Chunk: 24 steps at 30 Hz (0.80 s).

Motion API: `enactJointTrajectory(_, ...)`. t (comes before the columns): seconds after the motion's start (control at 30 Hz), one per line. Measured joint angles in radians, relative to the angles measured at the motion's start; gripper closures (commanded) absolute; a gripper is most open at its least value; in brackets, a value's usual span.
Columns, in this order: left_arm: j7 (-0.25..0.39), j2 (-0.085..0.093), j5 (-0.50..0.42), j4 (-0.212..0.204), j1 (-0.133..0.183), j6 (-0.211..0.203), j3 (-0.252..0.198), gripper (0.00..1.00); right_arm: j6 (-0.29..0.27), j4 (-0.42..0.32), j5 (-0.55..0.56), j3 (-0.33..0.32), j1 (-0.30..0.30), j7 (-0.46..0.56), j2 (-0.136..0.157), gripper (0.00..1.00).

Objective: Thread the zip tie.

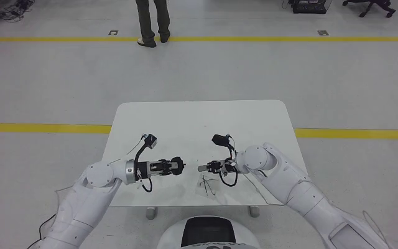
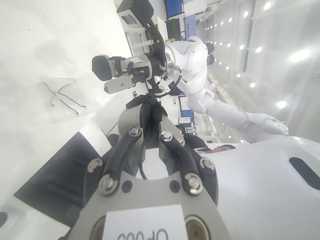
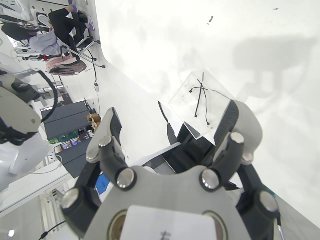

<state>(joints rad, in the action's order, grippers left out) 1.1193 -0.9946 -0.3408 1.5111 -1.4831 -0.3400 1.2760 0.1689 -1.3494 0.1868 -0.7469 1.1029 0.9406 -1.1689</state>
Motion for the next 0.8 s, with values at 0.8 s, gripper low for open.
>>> enactJointTrajectory(0.8,0.048,-0.002,-0.004,-0.005,-0.04,0.0,0.108,1.0,0.147,-0.063,0.313,0.169,-0.067,0.057,-0.035,0.0)
